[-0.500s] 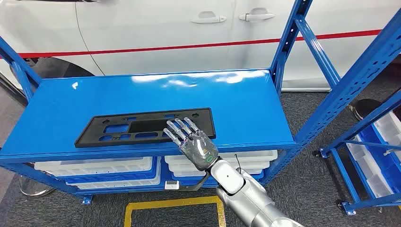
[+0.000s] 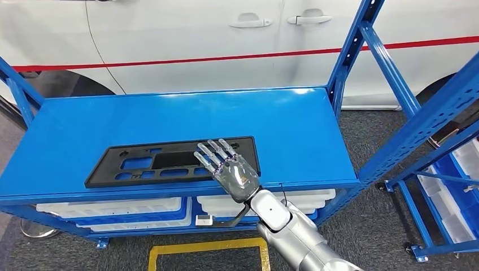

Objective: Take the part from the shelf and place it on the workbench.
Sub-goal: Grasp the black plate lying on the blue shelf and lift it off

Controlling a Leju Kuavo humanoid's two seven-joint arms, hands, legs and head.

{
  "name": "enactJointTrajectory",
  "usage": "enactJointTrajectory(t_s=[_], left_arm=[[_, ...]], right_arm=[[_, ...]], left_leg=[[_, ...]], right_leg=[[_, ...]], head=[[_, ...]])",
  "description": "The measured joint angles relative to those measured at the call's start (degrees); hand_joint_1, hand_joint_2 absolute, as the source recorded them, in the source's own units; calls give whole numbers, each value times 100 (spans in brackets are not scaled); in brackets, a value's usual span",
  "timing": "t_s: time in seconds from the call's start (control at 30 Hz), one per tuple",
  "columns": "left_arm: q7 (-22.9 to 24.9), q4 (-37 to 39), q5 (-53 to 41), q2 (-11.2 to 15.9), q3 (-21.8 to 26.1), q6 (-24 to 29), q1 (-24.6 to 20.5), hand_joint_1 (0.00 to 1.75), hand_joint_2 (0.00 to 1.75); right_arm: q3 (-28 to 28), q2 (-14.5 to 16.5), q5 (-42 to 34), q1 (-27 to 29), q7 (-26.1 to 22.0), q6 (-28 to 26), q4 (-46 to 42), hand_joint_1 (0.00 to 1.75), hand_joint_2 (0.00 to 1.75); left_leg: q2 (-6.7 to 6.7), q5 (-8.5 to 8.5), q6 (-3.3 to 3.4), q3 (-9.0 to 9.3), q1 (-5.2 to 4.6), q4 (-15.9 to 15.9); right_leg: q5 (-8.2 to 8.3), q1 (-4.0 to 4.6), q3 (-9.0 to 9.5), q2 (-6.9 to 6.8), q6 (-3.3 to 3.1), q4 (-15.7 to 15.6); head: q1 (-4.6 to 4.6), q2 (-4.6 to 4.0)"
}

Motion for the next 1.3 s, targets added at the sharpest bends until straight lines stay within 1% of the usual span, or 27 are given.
enactJointTrajectory(t_s=[0.07,0.1,0.17,0.2,0.23,0.27,0.33,0.37,0.4,0.47,0.53,0.6,0.67,0.7,0.73,0.77,0.8,0.83,0.9,0.93,1.0,1.07,1.1,1.2,1.23,1.27,1.3], left_arm=[[4,0,16,1,1,10,15,0,0],[4,0,25,-1,1,17,12,0,0],[3,0,50,-2,3,30,-9,0,0],[0,0,63,-2,3,36,-16,0,0],[-3,0,74,-2,4,39,-20,0,0],[-9,0,80,-3,4,42,-17,0,0],[-43,0,84,-10,4,42,-13,0,0],[-71,0,84,-16,4,36,-18,0,0],[-104,0,84,-22,4,26,-26,0,0],[-159,0,84,-29,3,3,-42,0,0],[-177,0,95,-30,2,-1,-43,0,0],[-162,0,116,-36,2,17,-47,0,0],[-146,0,127,-42,2,47,-51,0,0],[-143,0,129,-43,2,64,-50,0,0],[-145,0,130,-43,2,80,-48,0,0],[-149,0,132,-44,2,93,-50,0,0],[-155,0,135,-44,2,106,-58,0,0],[-161,0,141,-44,2,114,-73,0,0],[-170,0,155,-44,2,124,-117,0,0],[-173,0,163,-44,2,127,-137,0,0],[-176,0,177,-44,1,135,-159,0,0],[-179,-1,186,-50,0,140,-165,0,0],[-180,-1,191,-54,0,146,-170,0,0],[-184,-4,207,-61,0,166,-196,0,0],[-185,-4,213,-61,-1,169,-202,0,0],[-186,-4,223,-62,-1,171,-205,0,0],[-187,-5,237,-64,-2,173,-206,0,0]], right_arm=[[0,0,10,-4,7,-2,-11,0,175],[0,-2,14,-9,15,-2,-15,0,175],[0,-13,20,-1,29,-2,-13,0,175],[0,-20,21,14,34,-2,-13,0,175],[0,-26,21,27,34,-2,-12,0,175],[1,-28,22,35,34,-2,-12,0,175],[1,-29,22,31,34,-2,-13,0,175],[1,-27,22,24,32,-2,-15,0,175],[1,-26,21,19,28,-2,-21,0,175],[1,-22,19,10,16,-2,-42,0,175],[1,-19,21,7,11,-2,-68,86,175],[1,-9,31,-1,19,-2,-94,173,175],[1,-5,39,-7,28,-2,-113,175,175],[1,-5,40,-7,29,-2,-120,175,175],[1,-7,36,-7,25,-1,-128,175,175],[1,-7,31,-7,19,-1,-139,175,175],[1,-7,26,-9,10,-2,-157,175,175],[1,-7,21,-14,1,-2,-183,175,175],[1,-7,19,-34,-10,-2,-244,175,175],[1,-7,20,-45,-11,-2,-271,175,175],[1,-7,25,-55,-11,-2,-312,175,175],[1,-10,27,-60,-11,-2,-350,175,175],[1,-13,31,-65,-11,-2,-373,175,175],[1,-39,68,-67,-5,-1,-431,175,175],[1,-51,83,-61,-2,-1,-445,175,175],[1,-61,95,-57,-1,0,-464,175,175],[1,-69,101,-56,1,0,-490,175,175]], left_leg=[[2,4,54,101,19,-98],[4,-3,88,155,28,-135],[4,-51,145,207,10,-130],[2,-80,163,224,6,-114],[0,-113,170,245,3,-95],[-2,-149,165,272,3,-71],[-4,-235,141,329,3,-12],[-6,-283,118,340,-5,29],[-8,-317,92,342,-9,58],[-11,-353,29,342,-16,79],[-7,-395,-27,353,-7,99],[-3,-606,-90,221,15,429],[-1,-930,-157,-127,55,1130],[0,-1024,-181,-297,72,1439],[0,-1017,-198,-397,84,1588],[1,-900,-205,-392,92,1524],[1,-701,-203,-285,97,1258],[2,-483,-192,-116,99,865],[0,-242,-145,176,74,226],[-3,-222,-114,238,56,84],[-10,-223,-36,254,33,39],[0,-186,43,289,43,-30],[7,-168,85,306,51,-62],[19,-167,148,313,35,-71],[18,-172,150,313,30,-65],[16,-181,149,313,27,-52],[12,-196,141,314,28,-31]], right_leg=[[-116,7,-54,-7,41,172],[-234,13,-181,-10,54,436],[-476,11,-615,-13,62,1193],[-516,10,-823,-13,66,1484],[-456,8,-944,-14,67,1590],[-292,6,-952,-15,63,1482],[154,5,-707,-17,32,816],[286,13,-559,-16,12,483],[344,22,-458,-14,-7,266],[314,45,-388,-2,-43,145],[327,23,-348,4,-92,103],[336,-8,-299,-9,-140,52],[324,0,-286,-23,-166,48],[318,4,-285,-25,-170,50],[311,7,-282,-24,-170,53],[302,7,-276,-20,-164,57],[292,5,-264,-16,-156,61],[280,4,-249,-13,-143,64],[264,18,-240,-12,-102,72],[264,22,-243,-12,-77,70],[275,15,-244,-11,-17,53],[192,3,-280,-15,36,150],[68,2,-364,-16,54,338],[-406,-3,-848,-18,75,1344],[-439,-4,-954,-19,79,1546],[-363,-4,-963,-19,80,1547],[-197,-5,-864,-21,75,1335]], head=[[2,0],[3,0],[5,0],[7,0],[6,0],[7,0],[7,0],[7,0],[6,0],[6,0],[5,0],[0,0],[-3,0],[-3,0],[-3,0],[-4,0],[-4,0],[-4,0],[-3,0],[-3,0],[-3,0],[0,0],[1,0],[3,0],[3,0],[3,0],[3,0]])
